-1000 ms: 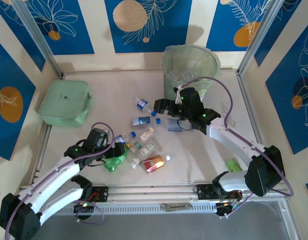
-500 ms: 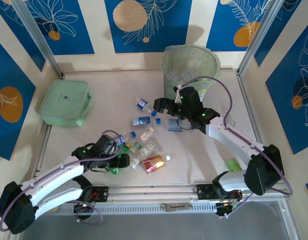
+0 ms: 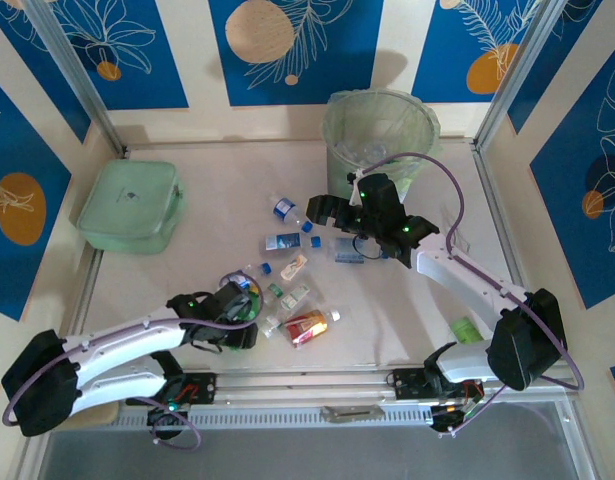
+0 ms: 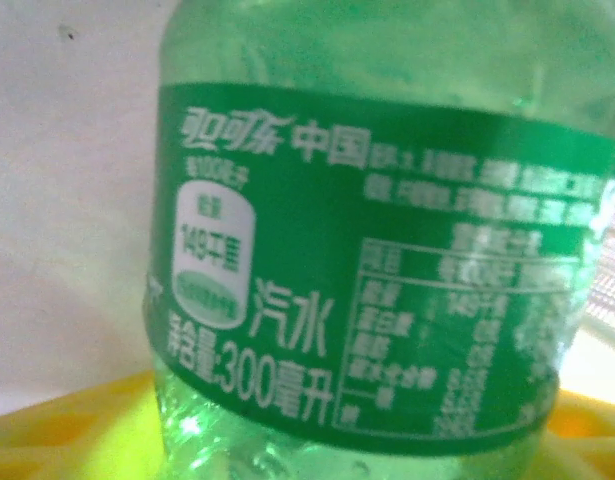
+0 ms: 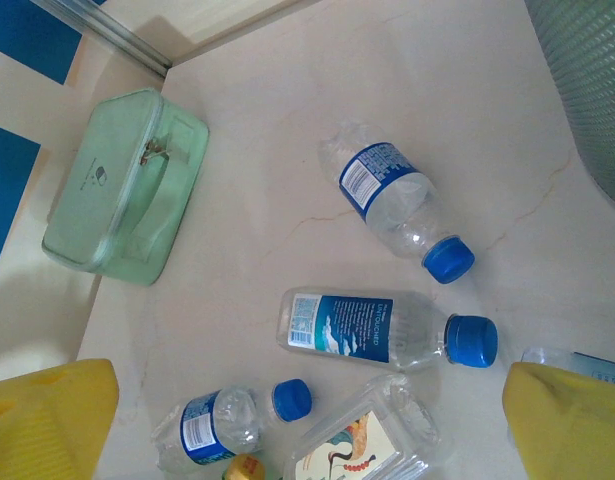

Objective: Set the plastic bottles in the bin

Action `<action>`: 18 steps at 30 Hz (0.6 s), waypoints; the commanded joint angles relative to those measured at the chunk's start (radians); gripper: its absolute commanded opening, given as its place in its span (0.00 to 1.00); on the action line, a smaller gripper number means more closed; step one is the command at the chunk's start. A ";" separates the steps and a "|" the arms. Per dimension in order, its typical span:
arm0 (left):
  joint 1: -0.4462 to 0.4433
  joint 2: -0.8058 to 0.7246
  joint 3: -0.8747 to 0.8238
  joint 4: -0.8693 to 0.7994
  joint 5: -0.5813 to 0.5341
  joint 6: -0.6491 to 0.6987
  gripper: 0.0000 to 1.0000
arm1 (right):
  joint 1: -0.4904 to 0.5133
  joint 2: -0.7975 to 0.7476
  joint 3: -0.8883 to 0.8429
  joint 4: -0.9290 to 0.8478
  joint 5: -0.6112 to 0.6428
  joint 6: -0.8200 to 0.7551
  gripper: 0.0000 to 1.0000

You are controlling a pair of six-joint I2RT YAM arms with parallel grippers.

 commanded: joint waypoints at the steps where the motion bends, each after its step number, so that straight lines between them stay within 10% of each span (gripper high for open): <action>1: -0.012 0.008 0.011 0.008 -0.040 0.020 0.56 | 0.005 0.006 -0.002 0.010 0.012 0.009 0.99; 4: -0.014 0.006 0.012 0.009 -0.037 0.025 0.43 | 0.005 0.005 -0.002 0.010 0.011 0.009 0.99; 18: -0.010 -0.150 0.133 0.102 -0.139 -0.009 0.44 | 0.005 0.019 -0.013 0.086 -0.098 0.025 0.99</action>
